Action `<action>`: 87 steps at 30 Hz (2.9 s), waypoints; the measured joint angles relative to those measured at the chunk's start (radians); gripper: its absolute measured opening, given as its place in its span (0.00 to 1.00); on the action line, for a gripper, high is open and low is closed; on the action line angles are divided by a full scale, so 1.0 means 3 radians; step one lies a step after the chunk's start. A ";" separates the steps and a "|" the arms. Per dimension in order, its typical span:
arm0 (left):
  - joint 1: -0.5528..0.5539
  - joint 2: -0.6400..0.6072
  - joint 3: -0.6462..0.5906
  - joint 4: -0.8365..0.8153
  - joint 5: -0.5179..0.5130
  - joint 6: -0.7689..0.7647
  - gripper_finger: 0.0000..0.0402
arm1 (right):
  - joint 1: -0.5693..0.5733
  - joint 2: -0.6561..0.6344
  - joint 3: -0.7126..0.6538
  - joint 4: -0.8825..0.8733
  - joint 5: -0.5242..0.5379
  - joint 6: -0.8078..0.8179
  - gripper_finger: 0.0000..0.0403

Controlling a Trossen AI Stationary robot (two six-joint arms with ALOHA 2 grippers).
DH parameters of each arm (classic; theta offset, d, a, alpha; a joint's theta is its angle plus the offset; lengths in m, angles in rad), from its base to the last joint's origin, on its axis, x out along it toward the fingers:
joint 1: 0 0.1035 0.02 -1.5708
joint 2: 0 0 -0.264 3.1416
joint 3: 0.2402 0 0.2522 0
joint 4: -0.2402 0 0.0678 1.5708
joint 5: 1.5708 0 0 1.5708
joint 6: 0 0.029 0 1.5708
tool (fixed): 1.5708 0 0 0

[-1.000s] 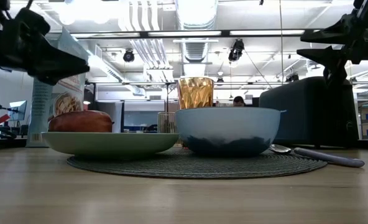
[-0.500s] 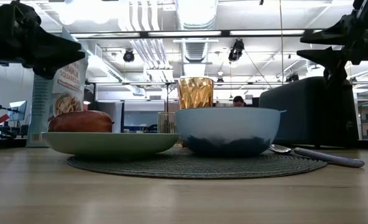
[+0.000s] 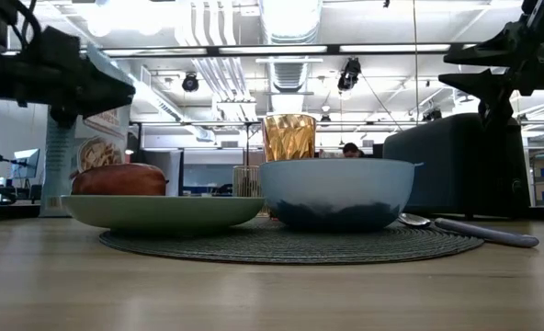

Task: Arrange a breakfast setting
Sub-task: Return to Home Position

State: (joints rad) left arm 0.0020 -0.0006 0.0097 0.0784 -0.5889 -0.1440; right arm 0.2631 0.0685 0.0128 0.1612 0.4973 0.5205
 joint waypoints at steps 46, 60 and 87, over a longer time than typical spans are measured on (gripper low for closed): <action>0.0649 0.0113 0.0048 -0.0027 -0.0012 0.0029 0.39 | 0.0001 0.0000 0.0000 0.0001 0.0000 0.0000 0.31; 0.0649 0.0113 0.0049 -0.0020 -0.0012 0.0036 0.39 | 0.0001 0.0000 0.0000 0.0001 0.0000 0.0000 0.31; 0.0649 0.0113 0.0053 -0.0024 -0.0011 0.0037 0.39 | 0.0001 0.0000 0.0000 0.0001 0.0001 -0.0001 0.31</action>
State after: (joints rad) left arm 0.1967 0.0334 0.0257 0.0711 -0.5922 -0.1329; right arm 0.2633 0.0685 0.0128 0.1616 0.4974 0.5203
